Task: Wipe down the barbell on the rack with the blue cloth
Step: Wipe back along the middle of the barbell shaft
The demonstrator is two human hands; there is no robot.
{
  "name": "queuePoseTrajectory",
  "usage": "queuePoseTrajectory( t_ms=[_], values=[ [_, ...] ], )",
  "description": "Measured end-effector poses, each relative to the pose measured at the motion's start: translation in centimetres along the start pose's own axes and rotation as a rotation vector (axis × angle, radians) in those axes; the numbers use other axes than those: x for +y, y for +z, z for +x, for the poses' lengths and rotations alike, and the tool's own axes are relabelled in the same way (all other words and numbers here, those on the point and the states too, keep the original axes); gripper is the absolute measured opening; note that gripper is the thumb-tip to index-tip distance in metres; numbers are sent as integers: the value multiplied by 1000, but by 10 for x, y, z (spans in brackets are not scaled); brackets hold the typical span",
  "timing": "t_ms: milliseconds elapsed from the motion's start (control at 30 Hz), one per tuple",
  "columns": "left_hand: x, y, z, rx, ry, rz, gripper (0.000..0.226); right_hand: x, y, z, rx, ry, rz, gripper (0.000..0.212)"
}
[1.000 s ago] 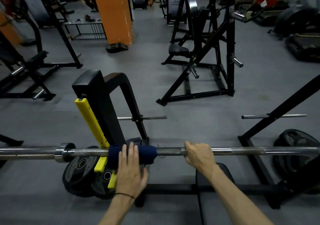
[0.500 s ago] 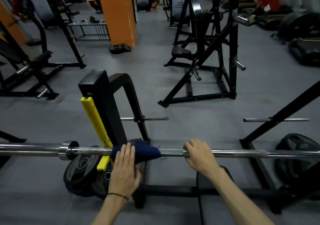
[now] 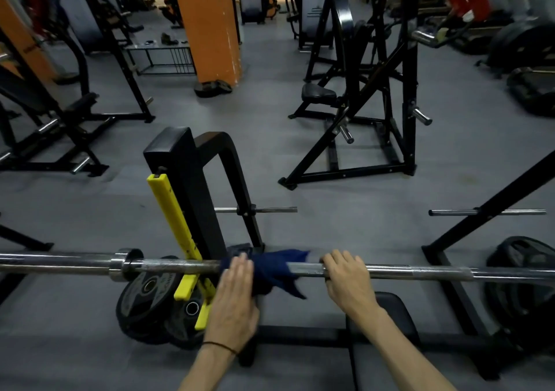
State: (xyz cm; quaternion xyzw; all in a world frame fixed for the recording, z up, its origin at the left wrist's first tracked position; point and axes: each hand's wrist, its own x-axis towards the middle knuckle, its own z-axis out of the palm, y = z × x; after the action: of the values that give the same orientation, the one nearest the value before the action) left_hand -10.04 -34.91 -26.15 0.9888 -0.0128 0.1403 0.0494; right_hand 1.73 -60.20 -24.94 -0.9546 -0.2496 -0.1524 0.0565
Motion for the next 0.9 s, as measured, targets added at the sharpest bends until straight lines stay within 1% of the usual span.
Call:
queuePoseTrajectory(
  t_ms=[67,100,167,200,267,333,367,433,500,600,667,700,733,767,833,900],
  values=[
    [-17,-1,-6,19,-93,51,82,-7,4,2,14,38,12,35],
    [-10,0,-2,9,-133,32,84,-11,5,3,16,60,15,34],
    [27,4,13,-67,-157,-40,96,-15,7,4,18,85,8,33],
    [53,6,20,-88,-108,-62,101,-14,7,3,31,80,5,33],
    [99,11,28,-75,82,-91,100,-11,5,1,67,35,-6,31],
    [114,13,30,-79,199,-77,96,-6,2,1,85,-15,-16,31],
    [109,12,28,-75,212,-56,95,-4,1,1,85,-26,-20,34],
    [78,6,21,-93,172,-47,97,-3,-1,2,87,-24,-21,33],
    [35,2,12,-59,95,-31,100,-2,-1,3,65,-18,-20,32],
    [-13,2,-1,2,-11,33,91,-6,2,4,32,12,-7,37],
    [-2,5,3,10,-120,23,87,-11,3,5,33,38,-9,37],
    [15,7,8,-8,-179,-25,90,-12,4,5,31,46,-15,37],
    [36,8,14,-27,-197,-82,93,-13,5,5,33,46,-24,36],
    [61,10,19,-39,-152,-128,95,-13,5,4,35,40,-34,36],
    [105,13,27,-50,36,-157,97,-10,3,3,34,6,-50,35],
    [119,13,27,-74,158,-135,96,-7,0,3,28,-24,-53,33]
  ],
)
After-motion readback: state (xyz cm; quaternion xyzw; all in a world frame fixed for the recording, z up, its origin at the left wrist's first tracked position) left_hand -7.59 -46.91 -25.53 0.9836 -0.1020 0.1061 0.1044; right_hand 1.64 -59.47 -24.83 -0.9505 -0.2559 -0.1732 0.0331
